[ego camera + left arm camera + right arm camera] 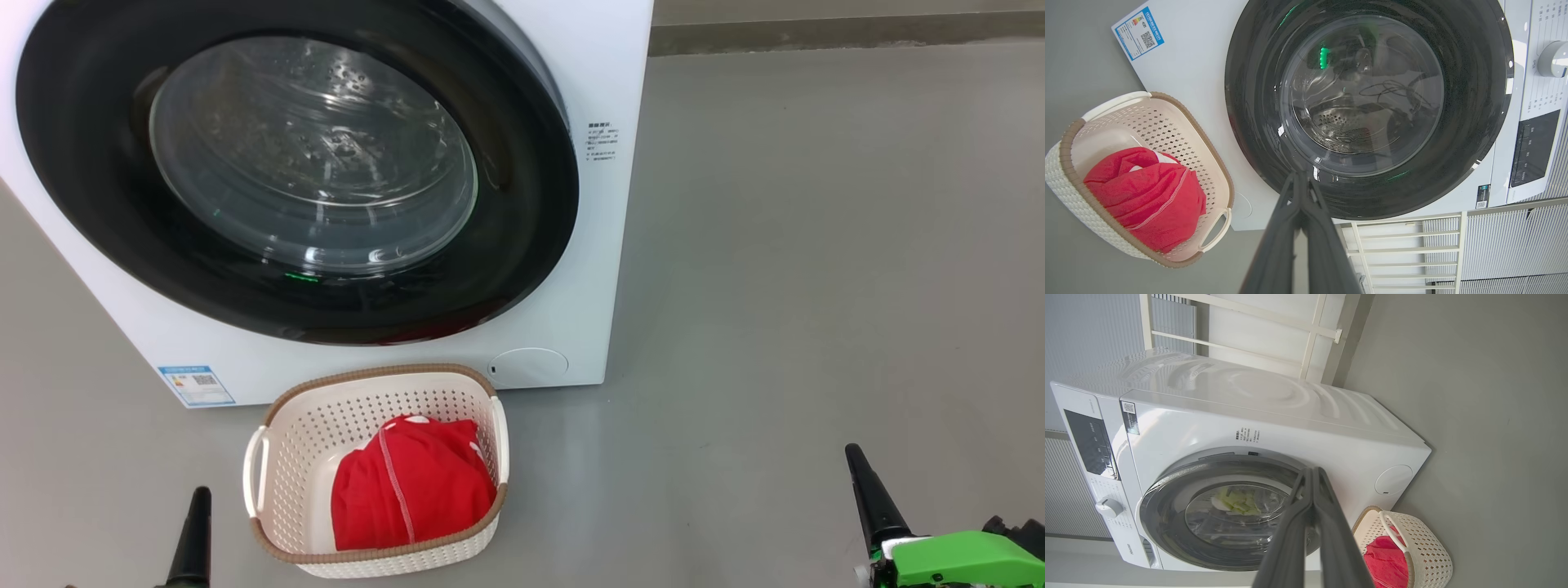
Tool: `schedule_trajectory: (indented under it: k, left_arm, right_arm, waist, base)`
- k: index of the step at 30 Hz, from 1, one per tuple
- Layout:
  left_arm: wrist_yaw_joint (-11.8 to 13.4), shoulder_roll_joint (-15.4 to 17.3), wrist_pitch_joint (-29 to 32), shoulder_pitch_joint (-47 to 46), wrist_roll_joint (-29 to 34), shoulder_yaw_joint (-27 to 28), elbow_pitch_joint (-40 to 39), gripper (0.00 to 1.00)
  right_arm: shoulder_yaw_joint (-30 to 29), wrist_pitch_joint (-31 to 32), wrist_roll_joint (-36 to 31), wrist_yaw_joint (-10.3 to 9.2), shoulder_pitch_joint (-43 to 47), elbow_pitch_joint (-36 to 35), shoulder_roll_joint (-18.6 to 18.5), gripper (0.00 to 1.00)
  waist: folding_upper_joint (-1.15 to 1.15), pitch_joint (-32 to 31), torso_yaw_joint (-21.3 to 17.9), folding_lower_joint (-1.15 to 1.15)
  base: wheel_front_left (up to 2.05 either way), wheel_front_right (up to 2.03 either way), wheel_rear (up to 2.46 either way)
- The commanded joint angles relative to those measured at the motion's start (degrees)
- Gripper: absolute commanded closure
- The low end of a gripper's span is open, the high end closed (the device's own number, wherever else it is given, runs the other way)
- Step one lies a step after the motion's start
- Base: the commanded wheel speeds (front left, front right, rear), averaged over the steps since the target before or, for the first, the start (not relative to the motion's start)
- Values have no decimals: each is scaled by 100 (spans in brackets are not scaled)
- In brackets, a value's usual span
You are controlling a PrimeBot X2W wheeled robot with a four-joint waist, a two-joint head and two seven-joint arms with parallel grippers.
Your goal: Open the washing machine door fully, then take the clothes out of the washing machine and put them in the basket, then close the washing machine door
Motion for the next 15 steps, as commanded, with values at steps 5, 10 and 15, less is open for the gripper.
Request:
schedule_trajectory:
  k: [5, 10, 15]
  left_arm:
    - [-16, 81, 120, -316, -446, 198, -183, 100]
    - [-17, 77, 202, -369, -747, 213, -193, 100]
    - [-17, 74, 268, -411, -988, 224, -202, 100]
  right_arm:
    - [46, 130, 424, -5, -280, -231, 14, 100]
    - [6, 215, 710, -6, -306, -276, 41, 100]
    - [-25, 283, 938, -6, -327, -312, 63, 100]
  waist:
    - [0, -4, 13, 0]
    - [0, -7, 25, 0]
    - [0, -9, 34, 0]
  base:
    - [0, 0, 0]
    - [0, 0, 0]
    - [0, 0, 0]
